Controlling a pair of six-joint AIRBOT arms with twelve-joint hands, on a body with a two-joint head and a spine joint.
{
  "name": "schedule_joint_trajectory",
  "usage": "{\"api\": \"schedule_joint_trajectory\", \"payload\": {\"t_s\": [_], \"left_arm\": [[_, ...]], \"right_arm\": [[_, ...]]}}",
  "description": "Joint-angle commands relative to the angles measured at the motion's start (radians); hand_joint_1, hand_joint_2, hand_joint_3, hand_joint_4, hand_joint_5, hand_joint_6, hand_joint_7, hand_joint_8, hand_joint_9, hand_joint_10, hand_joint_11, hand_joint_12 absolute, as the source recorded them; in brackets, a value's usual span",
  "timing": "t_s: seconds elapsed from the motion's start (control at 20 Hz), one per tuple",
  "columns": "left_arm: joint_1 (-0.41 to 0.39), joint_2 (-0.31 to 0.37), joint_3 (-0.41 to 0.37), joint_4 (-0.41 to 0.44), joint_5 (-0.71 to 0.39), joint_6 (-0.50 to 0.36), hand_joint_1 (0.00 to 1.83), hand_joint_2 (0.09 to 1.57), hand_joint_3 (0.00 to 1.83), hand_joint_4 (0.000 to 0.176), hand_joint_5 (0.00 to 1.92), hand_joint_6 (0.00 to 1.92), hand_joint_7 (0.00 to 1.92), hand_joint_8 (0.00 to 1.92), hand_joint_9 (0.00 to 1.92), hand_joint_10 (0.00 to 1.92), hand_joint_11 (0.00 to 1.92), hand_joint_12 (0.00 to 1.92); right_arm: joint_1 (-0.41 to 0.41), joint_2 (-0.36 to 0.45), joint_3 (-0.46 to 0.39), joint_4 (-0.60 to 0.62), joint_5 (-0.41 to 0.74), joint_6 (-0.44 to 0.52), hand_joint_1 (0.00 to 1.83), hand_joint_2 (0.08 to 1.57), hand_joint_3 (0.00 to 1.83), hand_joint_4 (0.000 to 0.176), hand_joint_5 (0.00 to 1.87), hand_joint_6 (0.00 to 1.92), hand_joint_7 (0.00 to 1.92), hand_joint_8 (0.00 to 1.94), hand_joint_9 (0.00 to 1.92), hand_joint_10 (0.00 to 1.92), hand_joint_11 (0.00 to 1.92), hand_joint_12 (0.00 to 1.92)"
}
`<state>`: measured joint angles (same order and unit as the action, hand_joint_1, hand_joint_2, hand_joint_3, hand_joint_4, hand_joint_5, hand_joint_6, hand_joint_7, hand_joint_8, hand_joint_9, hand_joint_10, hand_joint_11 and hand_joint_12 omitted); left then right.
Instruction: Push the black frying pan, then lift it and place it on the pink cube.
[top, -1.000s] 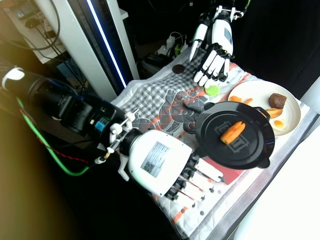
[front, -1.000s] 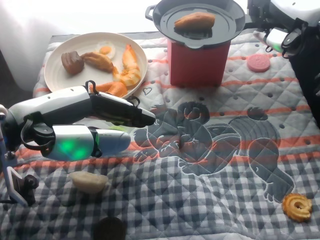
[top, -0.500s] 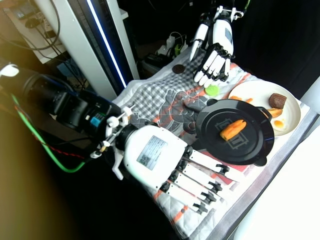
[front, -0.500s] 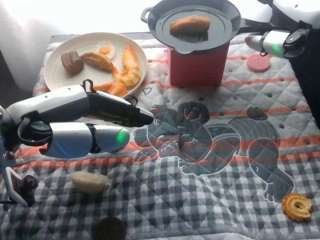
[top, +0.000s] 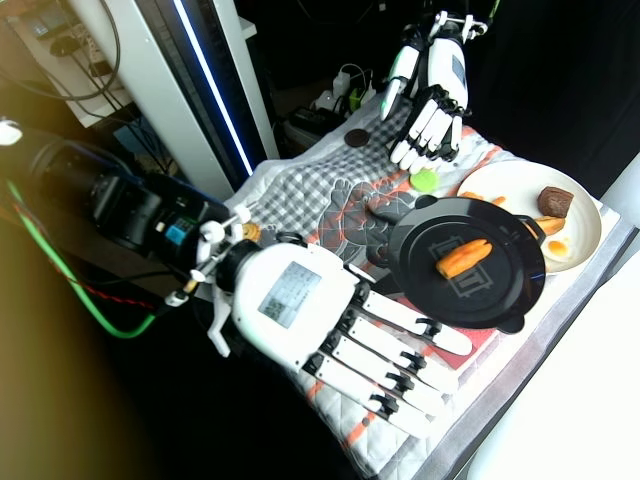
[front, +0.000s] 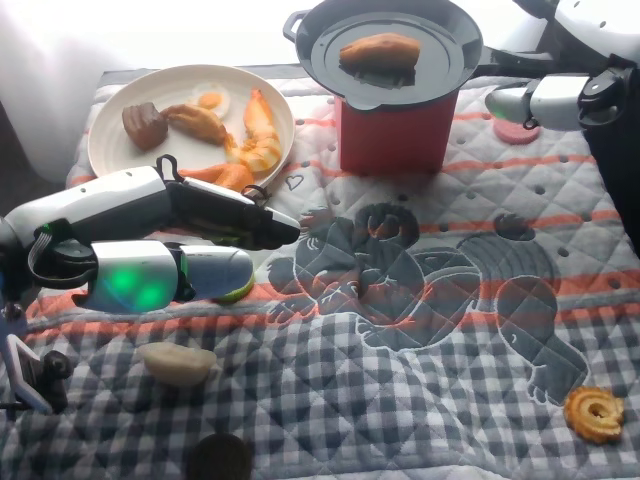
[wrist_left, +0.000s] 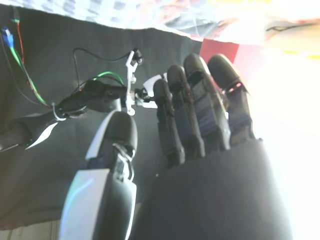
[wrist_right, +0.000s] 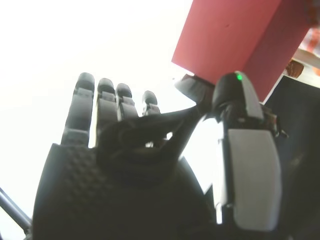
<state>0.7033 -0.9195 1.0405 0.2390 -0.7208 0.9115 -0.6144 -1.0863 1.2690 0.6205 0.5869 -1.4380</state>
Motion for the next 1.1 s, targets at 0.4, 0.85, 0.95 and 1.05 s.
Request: {"api": "schedule_joint_trajectory", "payload": {"t_s": [0.4, 0.85, 0.95, 1.05], "left_arm": [[0.007, 0.023, -0.014, -0.034, -0.137, -0.004, 0.56, 1.34, 0.0, 0.0, 0.65, 0.0, 0.63, 0.0, 0.54, 0.14, 0.0, 1.39], [0.068, 0.118, -0.089, -0.108, -0.295, 0.071, 0.57, 1.32, 0.0, 0.001, 0.31, 0.0, 0.36, 0.0, 0.27, 0.26, 0.0, 1.48], [0.092, 0.147, -0.109, -0.148, -0.353, 0.101, 0.61, 1.3, 0.0, 0.0, 0.22, 0.0, 0.25, 0.0, 0.2, 0.23, 0.0, 1.22], [0.116, 0.166, -0.119, -0.178, -0.407, 0.109, 0.48, 1.3, 0.0, 0.0, 0.03, 0.0, 0.1, 0.0, 0.09, 0.12, 0.0, 0.78]], "right_arm": [[-0.045, 0.119, -0.149, -0.047, 0.213, -0.017, 0.7, 1.05, 0.0, 0.117, 0.0, 0.0, 0.0, 0.0, 0.0, 0.0, 0.0, 0.0], [-0.269, 0.374, -0.432, -0.241, 0.589, 0.184, 0.54, 1.07, 0.0, 0.1, 0.0, 0.0, 0.0, 0.0, 0.0, 0.0, 0.0, 0.0], [-0.354, 0.433, -0.491, -0.243, 0.716, 0.19, 0.51, 1.08, 0.0, 0.133, 0.0, 0.0, 0.0, 0.0, 0.0, 0.0, 0.0, 0.0], [-0.431, 0.476, -0.537, -0.243, 0.829, 0.19, 0.54, 1.1, 0.01, 0.12, 0.0, 0.0, 0.0, 0.0, 0.0, 0.0, 0.0, 0.0]]}}
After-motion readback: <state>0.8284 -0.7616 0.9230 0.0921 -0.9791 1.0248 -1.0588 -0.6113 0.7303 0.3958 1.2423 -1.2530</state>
